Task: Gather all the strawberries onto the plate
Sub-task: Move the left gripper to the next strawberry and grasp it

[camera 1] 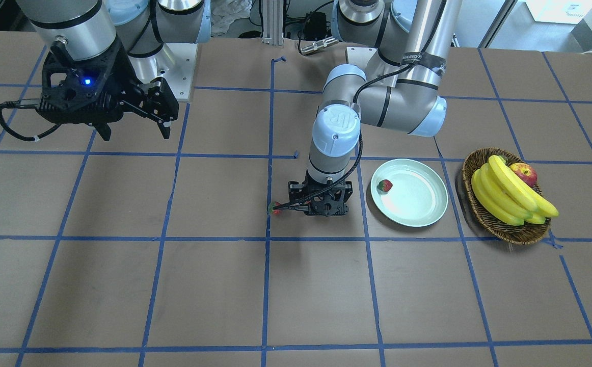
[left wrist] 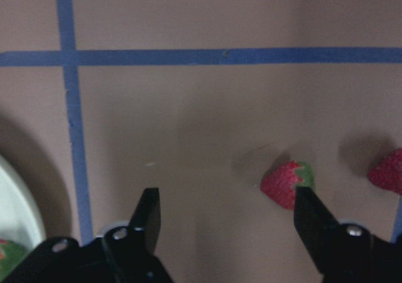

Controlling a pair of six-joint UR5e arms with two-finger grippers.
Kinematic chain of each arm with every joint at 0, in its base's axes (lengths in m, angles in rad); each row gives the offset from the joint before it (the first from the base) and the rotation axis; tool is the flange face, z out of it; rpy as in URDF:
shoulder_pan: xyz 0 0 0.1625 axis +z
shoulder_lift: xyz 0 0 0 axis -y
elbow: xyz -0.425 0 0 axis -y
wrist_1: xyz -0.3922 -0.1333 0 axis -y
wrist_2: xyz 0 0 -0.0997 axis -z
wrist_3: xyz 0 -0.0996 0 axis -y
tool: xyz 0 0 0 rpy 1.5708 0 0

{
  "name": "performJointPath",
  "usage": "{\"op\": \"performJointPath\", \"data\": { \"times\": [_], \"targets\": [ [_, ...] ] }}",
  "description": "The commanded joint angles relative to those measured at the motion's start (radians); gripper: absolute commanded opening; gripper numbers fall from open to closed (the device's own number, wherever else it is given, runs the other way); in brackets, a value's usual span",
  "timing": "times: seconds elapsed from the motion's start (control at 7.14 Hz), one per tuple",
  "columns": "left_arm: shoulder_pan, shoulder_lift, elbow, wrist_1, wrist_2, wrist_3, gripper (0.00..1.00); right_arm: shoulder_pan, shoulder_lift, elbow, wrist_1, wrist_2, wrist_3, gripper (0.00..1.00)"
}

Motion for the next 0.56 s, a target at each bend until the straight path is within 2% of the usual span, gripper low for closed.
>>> {"op": "performJointPath", "data": {
  "times": [0.0, 0.28, 0.42],
  "targets": [
    [-0.030, -0.048, 0.000, 0.047, 0.002, -0.049, 0.67, 0.000, 0.000, 0.000, 0.000, 0.000, 0.000, 1.00],
    [-0.032, -0.045, 0.002, 0.045, 0.013, -0.043, 0.26, 0.000, 0.002, -0.001, 0.000, 0.000, 0.000, 1.00],
    [-0.032, -0.031, 0.006, 0.045, 0.025, -0.034, 0.12, 0.000, 0.002, -0.001, -0.002, 0.000, 0.000, 1.00]
  ]
}}
